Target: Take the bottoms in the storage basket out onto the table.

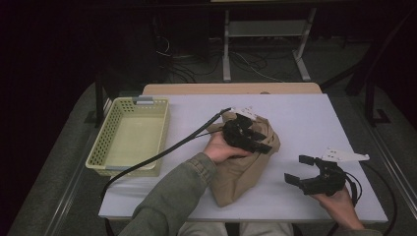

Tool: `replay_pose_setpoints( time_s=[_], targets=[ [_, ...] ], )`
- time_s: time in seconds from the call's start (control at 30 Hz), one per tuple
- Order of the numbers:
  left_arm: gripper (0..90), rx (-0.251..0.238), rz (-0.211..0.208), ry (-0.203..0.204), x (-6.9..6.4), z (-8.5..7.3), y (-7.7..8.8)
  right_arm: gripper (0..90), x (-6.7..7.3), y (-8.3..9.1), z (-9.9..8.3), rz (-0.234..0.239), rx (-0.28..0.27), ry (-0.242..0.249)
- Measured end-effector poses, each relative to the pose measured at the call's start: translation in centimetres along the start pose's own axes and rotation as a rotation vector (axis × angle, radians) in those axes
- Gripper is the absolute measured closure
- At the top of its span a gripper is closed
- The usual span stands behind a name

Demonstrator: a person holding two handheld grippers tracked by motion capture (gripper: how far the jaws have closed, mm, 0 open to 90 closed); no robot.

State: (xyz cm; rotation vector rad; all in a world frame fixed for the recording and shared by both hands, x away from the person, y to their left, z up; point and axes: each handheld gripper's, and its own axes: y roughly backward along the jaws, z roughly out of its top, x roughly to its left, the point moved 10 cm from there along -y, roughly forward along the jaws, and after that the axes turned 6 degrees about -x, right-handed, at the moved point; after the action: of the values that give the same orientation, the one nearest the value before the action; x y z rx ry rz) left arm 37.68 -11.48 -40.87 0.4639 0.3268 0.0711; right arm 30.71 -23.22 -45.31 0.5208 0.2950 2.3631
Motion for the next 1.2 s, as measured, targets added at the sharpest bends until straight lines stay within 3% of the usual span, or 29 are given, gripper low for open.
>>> replay_pose_setpoints(
  time_s=[0.2, 0.3, 0.4, 0.5, 0.6, 0.73, 1.2],
  targets=[
    [29.0, -0.013, 0.014, 0.014, -0.3, 0.9, 1.7, 0.6, 0.0, 0.1, 0.0, -0.001, -0.002, -0.003],
    [22.0, -0.017, 0.042, 0.019, -0.2, 1.0, 2.6, 0.6, 0.0, 0.1, 0.0, -0.001, -0.003, -0.002],
    [15.6, -0.035, 0.045, 0.042, 0.0, 1.0, 3.5, 0.6, 0.0, 0.1, 0.0, -0.004, -0.005, -0.001],
    [9.9, -0.034, 0.090, 0.036, 0.4, 0.9, 4.4, 0.5, 0.0, 0.1, 0.0, -0.005, -0.006, -0.003],
    [2.3, -0.049, 0.112, 0.054, 0.6, 0.9, 5.3, 0.5, 0.0, 0.1, 0.1, -0.005, -0.006, -0.004],
    [0.0, -0.040, 0.169, 0.029, 0.8, 0.7, 6.6, 0.5, 0.0, 0.1, 0.1, -0.005, -0.006, -0.005],
    [0.0, -0.071, 0.255, 0.019, 0.2, -0.7, 10.4, 0.6, 0.0, 0.2, 0.1, -0.006, -0.007, -0.006]
  ],
)
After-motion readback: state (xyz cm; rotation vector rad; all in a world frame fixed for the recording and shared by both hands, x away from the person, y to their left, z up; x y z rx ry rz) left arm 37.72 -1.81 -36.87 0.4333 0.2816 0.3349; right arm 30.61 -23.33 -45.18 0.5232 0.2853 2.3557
